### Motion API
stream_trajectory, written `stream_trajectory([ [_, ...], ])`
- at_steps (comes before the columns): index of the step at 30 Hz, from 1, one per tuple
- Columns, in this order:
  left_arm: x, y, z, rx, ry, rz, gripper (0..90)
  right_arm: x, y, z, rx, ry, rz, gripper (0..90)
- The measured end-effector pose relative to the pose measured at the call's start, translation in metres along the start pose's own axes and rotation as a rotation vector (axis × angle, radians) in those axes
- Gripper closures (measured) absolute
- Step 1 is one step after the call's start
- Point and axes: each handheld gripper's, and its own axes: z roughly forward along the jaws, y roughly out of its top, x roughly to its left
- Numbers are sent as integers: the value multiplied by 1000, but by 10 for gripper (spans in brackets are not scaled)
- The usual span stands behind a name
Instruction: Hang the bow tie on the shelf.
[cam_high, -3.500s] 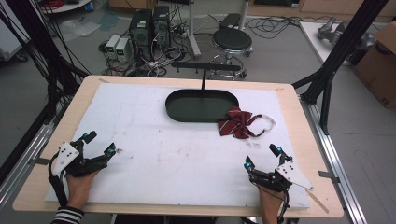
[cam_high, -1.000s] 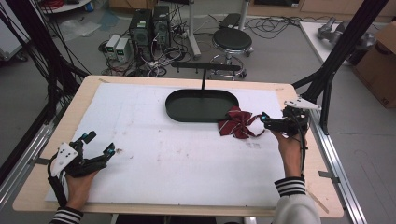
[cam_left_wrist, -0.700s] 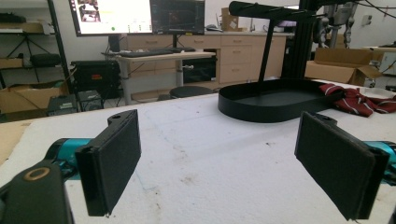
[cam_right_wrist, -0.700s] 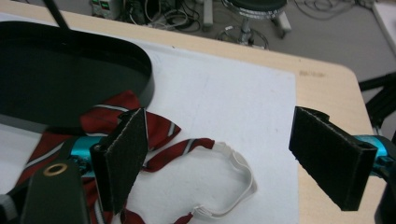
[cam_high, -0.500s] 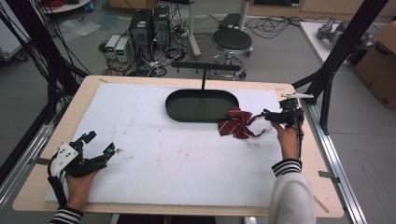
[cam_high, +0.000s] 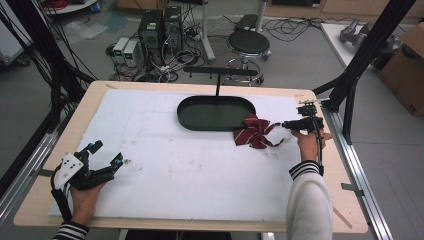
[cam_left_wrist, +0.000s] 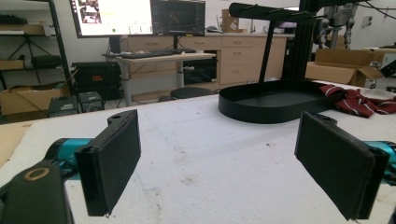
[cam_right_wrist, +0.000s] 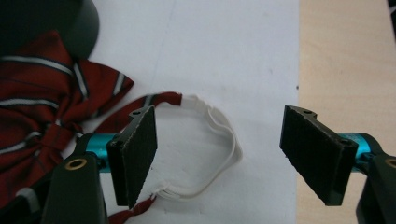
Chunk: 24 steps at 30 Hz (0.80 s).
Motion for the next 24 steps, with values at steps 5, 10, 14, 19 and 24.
stream_trajectory([
  [5,0,0,0,0,1,4,148,-3,-2,7,26,-16,36,294],
  [10,0,0,0,-5,2,2,148,-6,-4,11,60,-27,66,355],
  [14,0,0,0,-3,2,4,149,-4,-4,16,96,-21,60,420],
  [19,0,0,0,-4,2,2,149,-4,-4,20,122,-41,69,464],
  [24,0,0,0,-2,2,2,149,-5,-5,23,149,-51,66,547],
])
